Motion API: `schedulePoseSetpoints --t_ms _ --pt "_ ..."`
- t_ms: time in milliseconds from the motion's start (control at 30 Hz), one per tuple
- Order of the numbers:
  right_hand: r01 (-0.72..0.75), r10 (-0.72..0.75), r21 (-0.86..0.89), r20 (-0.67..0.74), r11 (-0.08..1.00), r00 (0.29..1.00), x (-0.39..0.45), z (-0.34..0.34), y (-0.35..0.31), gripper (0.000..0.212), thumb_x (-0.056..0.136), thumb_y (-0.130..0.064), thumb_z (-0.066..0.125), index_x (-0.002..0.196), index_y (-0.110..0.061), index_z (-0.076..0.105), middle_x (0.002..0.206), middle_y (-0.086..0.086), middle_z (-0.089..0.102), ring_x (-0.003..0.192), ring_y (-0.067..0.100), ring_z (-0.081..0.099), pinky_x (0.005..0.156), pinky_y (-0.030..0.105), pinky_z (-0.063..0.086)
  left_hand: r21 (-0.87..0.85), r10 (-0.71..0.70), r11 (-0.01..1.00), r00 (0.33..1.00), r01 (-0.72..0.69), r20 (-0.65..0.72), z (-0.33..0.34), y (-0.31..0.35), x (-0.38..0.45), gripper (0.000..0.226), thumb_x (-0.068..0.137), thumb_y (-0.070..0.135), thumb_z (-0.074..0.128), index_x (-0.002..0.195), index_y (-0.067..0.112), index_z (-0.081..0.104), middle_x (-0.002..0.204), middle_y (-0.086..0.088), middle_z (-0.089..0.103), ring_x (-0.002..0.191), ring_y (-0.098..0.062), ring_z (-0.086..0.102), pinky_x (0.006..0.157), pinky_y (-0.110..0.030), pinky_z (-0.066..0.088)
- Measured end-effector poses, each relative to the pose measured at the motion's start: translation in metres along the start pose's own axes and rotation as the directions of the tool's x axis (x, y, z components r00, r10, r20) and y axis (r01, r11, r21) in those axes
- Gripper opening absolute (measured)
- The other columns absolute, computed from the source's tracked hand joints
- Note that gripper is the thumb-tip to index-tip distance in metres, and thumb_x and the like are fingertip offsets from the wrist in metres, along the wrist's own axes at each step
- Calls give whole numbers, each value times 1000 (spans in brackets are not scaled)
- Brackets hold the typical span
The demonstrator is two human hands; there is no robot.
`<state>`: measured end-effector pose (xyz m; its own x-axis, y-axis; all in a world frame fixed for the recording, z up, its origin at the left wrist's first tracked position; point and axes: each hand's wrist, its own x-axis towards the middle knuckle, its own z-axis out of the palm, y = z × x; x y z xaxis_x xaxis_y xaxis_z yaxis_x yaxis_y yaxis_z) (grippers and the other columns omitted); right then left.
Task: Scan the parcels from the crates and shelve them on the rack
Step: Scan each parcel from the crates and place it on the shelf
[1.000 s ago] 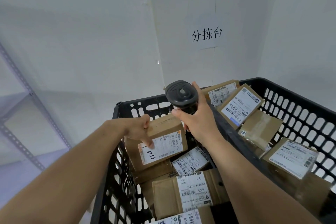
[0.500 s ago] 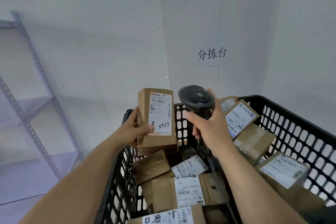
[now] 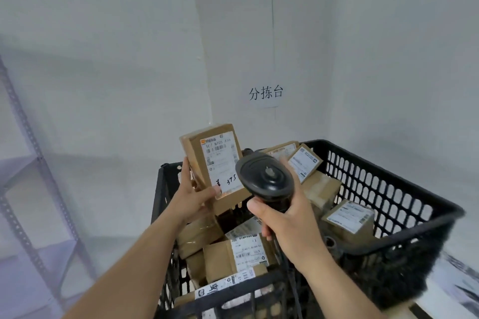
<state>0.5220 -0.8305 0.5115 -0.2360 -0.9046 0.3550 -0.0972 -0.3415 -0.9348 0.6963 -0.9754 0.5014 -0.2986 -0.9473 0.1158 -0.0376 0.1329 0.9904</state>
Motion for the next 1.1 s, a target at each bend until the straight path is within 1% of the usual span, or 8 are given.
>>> schedulePoseSetpoints --t_ms 67,200,300,467,567,633,967,1100 --pt "-19 19 1 -41 1000 999 -17 6 -4 82 81 -13 78 148 -34 35 119 17 60 52 17 54 53 24 50 0 23 1000 999 -23 49 3 4 -6 103 83 -4 69 148 47 7 122 -3 55 106 -16 57 64 -30 60" --pt "-19 21 20 -107 1000 994 -48 21 -19 82 82 -8 76 147 -37 35 100 10 63 51 17 52 51 25 49 10 27 1000 989 -28 145 4 6 -22 111 80 0 73 147 53 3 126 -2 53 117 -24 53 81 -44 57" --pt "-21 21 -3 -141 1000 990 -70 29 -29 85 82 -9 76 149 -36 33 106 13 63 52 14 54 50 24 48 24 37 999 981 -42 189 5 7 -38 114 79 1 74 147 54 -2 125 6 51 122 -24 49 94 -54 50" --pt "0 -9 -52 -180 999 984 -99 30 -45 82 83 -8 74 148 -37 33 105 14 62 51 15 53 49 24 48 -43 20 999 969 -10 248 16 16 -66 108 83 -8 65 146 50 -1 112 7 55 97 -10 56 58 -24 57" --pt "8 -23 -73 -209 997 978 -112 25 -54 85 82 -7 75 149 -37 31 103 12 62 50 16 54 49 24 49 -11 58 998 964 -57 260 21 22 -76 109 82 -4 69 146 52 -1 116 11 53 111 -15 52 89 -44 54" --pt "9 -27 -79 -225 997 974 -122 22 -59 84 82 -7 75 149 -37 32 102 11 64 49 15 53 48 24 49 -6 61 998 957 -61 284 24 21 -81 111 81 -1 72 145 55 0 120 12 52 122 -20 49 100 -54 46" --pt "-2 -26 -103 -272 995 962 -155 4 -72 83 82 -9 75 149 -35 33 98 8 64 50 17 54 49 26 50 22 93 994 940 -106 329 49 27 -101 115 76 6 78 143 58 0 134 0 52 127 -27 48 104 -59 41" --pt "-3 -25 -100 -284 995 958 -160 -1 -73 82 83 -9 75 149 -36 34 85 0 66 49 17 54 49 27 50 49 85 993 942 -106 323 53 28 -103 115 78 8 77 145 57 -3 136 3 50 127 -26 48 103 -59 42"
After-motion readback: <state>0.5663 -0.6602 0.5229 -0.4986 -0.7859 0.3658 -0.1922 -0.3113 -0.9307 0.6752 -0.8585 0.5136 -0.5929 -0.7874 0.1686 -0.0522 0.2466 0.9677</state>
